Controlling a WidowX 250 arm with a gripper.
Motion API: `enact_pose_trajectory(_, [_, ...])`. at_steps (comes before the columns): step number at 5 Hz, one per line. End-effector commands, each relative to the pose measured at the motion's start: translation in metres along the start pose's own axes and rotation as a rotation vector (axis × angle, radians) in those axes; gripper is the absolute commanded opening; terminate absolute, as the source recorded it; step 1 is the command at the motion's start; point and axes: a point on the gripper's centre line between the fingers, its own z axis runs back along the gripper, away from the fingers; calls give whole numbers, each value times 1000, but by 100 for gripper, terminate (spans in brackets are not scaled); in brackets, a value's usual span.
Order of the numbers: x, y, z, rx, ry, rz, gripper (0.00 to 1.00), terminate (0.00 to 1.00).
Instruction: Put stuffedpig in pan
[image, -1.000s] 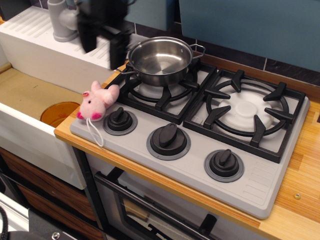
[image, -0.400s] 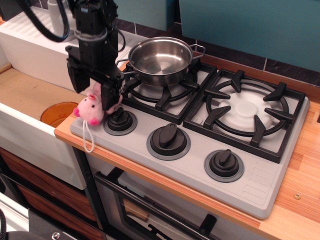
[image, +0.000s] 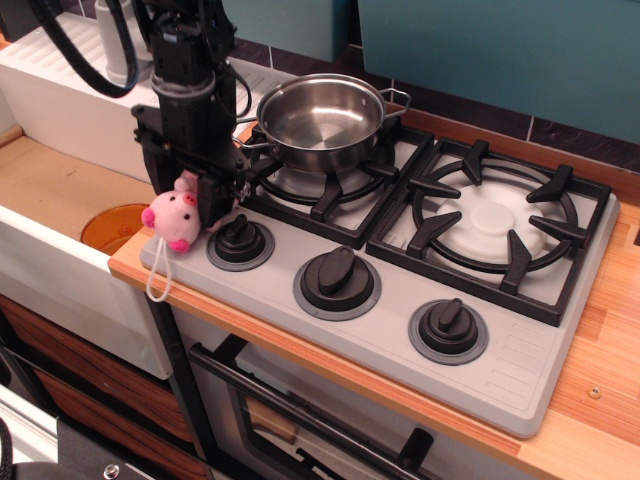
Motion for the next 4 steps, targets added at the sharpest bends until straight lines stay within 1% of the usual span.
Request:
enact_pose_trajectory(1, [15,9,42,57,14,-3,0,0])
enact_pose_trajectory(2, [25,12,75,85,52,-11,0,0])
enact_pose_trajectory(3, [43,12,108,101,86,-27,0,0])
enact_pose_trajectory(4, [73,8,130,112,97,-55,0,0])
